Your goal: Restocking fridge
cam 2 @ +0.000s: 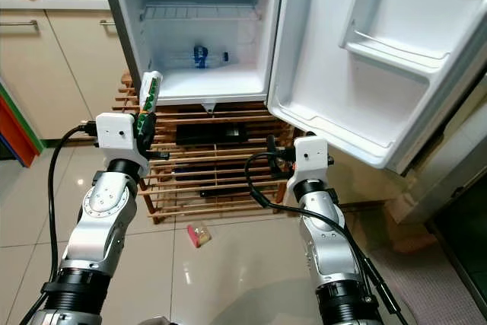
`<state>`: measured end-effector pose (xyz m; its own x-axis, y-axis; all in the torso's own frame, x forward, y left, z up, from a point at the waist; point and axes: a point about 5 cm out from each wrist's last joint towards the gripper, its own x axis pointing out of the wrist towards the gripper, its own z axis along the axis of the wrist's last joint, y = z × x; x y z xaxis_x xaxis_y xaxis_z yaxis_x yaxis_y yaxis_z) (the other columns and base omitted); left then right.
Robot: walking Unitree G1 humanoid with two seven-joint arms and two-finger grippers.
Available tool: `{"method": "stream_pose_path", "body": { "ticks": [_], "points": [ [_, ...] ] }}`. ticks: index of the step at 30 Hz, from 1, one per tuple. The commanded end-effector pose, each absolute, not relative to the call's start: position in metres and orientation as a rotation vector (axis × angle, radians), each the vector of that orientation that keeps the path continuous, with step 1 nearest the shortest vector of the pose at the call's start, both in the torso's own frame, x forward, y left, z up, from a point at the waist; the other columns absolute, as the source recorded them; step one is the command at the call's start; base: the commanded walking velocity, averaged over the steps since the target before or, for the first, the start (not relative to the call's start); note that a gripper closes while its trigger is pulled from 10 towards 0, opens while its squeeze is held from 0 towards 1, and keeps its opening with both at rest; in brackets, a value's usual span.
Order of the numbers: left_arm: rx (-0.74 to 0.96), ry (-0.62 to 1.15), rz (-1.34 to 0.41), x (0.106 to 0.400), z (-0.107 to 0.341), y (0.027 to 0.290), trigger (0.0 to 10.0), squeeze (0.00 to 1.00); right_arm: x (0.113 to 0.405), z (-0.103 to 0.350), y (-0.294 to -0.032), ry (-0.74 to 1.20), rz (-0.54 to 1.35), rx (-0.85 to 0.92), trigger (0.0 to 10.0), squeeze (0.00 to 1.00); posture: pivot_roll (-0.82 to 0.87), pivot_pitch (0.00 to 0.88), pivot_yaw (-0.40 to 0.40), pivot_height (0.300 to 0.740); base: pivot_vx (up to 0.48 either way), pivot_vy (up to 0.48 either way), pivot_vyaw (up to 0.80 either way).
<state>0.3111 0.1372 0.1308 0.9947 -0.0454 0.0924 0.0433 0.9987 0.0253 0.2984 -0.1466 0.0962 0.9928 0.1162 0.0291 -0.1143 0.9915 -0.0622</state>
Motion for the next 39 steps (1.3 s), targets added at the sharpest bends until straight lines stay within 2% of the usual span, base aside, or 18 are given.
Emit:
{"method": "stream_pose_path", "body": {
  "ticks": [1,10,17,20,29,35,39],
  "points": [
    [0.048,-0.145,-0.074,0.314,0.144,0.130,10.0,0.00,0.299,0.098,-0.151,-0.034,0.102,-0.068,10.0,0.00,-0.03,0.000,-0.028,0.740,0.472,0.000,0.00],
    [0.052,-0.191,-0.060,0.318,0.156,0.135,10.0,0.00,0.300,0.103,-0.149,-0.053,0.112,-0.054,10.0,0.00,-0.02,0.000,-0.024,0.740,0.473,0.000,0.00],
    [0.060,-0.202,-0.068,0.323,0.162,0.133,10.0,0.00,0.298,0.107,-0.137,-0.062,0.207,-0.007,10.0,0.00,-0.03,0.000,-0.026,0.740,0.472,0.000,0.00],
    [0.058,-0.244,-0.096,0.332,0.175,0.127,10.0,0.00,0.287,0.111,-0.134,-0.105,0.326,0.040,10.0,0.00,-0.03,0.000,-0.032,0.740,0.472,0.000,0.00],
    [0.000,-0.313,-0.133,0.351,0.205,0.122,10.0,0.00,0.262,0.092,-0.143,-0.078,0.392,-0.050,10.0,0.00,-0.04,0.000,-0.019,0.740,0.472,0.000,0.00],
    [-0.036,-0.301,-0.118,0.352,0.205,0.123,10.0,0.00,0.256,0.093,-0.139,-0.090,0.427,-0.036,10.0,0.00,-0.05,0.000,-0.006,0.740,0.450,0.000,0.00],
    [-0.113,-0.251,-0.071,0.351,0.195,0.129,10.0,0.00,0.250,0.102,-0.134,-0.122,0.504,-0.061,10.0,0.00,-0.05,0.000,-0.001,0.740,0.093,0.406,0.00]
  ]
}}
